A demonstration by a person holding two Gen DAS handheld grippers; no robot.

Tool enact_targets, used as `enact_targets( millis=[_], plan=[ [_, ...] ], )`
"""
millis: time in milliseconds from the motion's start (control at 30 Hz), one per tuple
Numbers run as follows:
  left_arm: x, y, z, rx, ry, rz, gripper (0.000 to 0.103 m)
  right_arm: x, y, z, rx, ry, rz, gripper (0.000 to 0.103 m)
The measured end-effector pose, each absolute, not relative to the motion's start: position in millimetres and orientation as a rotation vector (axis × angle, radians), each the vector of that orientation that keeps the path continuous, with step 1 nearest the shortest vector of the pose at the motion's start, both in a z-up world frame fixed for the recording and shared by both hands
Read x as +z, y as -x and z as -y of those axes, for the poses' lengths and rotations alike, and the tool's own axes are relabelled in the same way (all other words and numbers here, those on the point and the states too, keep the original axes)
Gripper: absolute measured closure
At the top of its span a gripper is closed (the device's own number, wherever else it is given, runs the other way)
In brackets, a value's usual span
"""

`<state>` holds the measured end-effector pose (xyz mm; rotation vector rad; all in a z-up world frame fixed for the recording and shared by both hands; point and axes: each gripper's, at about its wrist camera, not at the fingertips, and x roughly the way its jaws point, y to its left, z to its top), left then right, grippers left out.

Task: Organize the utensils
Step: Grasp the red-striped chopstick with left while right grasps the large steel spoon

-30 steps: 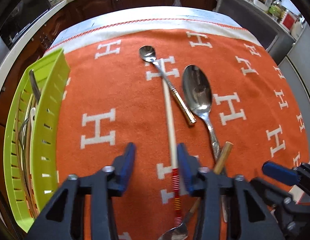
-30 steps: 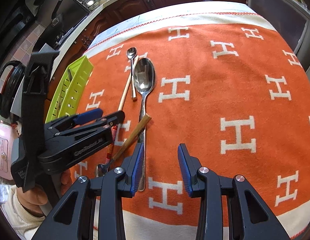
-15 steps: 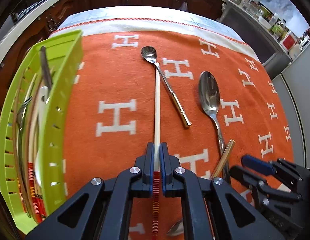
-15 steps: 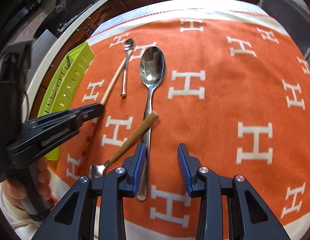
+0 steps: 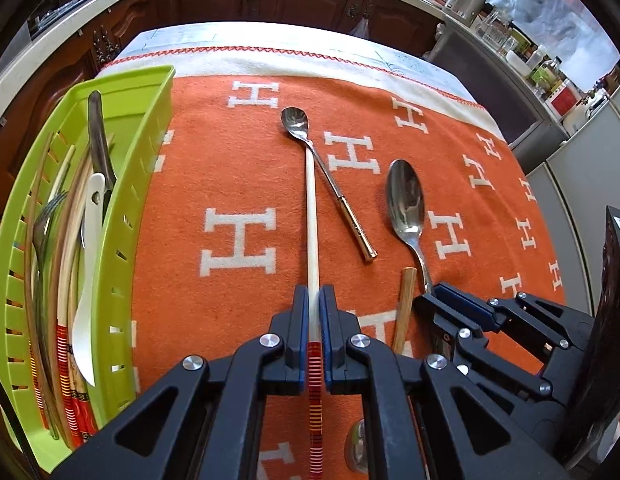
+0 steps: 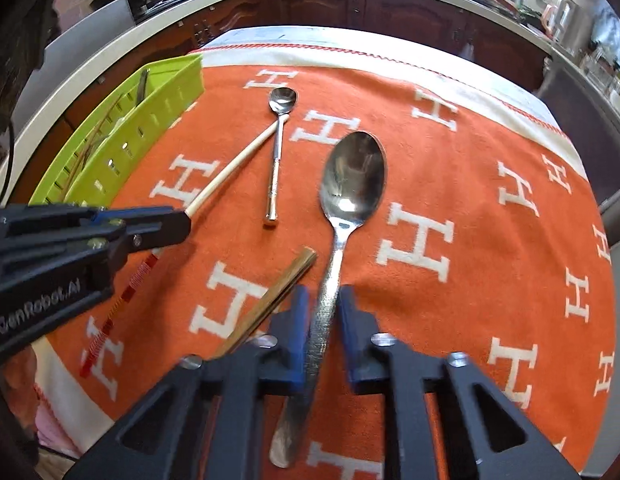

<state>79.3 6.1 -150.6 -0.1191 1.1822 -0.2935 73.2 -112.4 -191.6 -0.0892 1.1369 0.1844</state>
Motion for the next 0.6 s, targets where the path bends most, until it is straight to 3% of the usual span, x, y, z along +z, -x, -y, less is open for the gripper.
enact_targets(
  millis=[333,433,600],
  plan=[
    [-162.8,-80.0,-2.8,-0.304,0.088,-1.238,0.098,-187.0,-65.9,145.9,0.059,0.076,-1.131,0.094],
    [-163.1,-80.0,5.7,-0.3,0.038,-1.231,0.092,-188.3,-60.7,148.4,0.041,0.14,-1.127,0.094],
    [-162.1,-87.2,15.9,-0.302,0.015,-1.225,0.078,-188.2,-64.6,167.9,0.092,0.019,-1.171,0.093]
  ],
)
